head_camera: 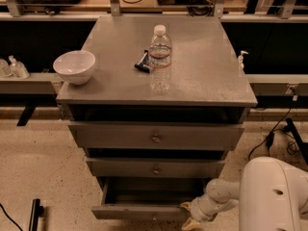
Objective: Open bottom drawer
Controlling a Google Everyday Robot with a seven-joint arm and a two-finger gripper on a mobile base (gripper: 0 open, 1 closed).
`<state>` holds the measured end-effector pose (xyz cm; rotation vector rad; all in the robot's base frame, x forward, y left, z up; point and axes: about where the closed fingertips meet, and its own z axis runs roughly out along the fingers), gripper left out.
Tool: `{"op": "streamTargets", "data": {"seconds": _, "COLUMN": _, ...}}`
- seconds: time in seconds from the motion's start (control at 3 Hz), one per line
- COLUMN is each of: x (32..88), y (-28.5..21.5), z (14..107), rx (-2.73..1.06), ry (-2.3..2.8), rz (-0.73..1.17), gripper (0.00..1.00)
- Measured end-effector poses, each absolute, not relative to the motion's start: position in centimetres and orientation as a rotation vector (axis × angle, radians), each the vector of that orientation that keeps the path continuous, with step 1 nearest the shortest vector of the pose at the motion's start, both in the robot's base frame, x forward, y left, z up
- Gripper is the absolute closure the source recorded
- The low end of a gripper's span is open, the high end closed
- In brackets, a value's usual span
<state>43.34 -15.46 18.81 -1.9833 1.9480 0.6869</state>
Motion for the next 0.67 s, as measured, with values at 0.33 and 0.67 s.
{"op": "streamTargets", "data": {"seconds": 0.33, "x": 43.33, "y": -15.45, "z": 18.81, "rx": -1.983, "ry": 1.948, "rz": 0.687, "gripper": 0.16}}
{"op": "streamTargets", "data": {"seconds": 0.67, "x": 43.33, "y": -15.45, "z": 18.8, "rx": -1.983, "ry": 1.948, "rz": 0.687, "gripper": 0.0}}
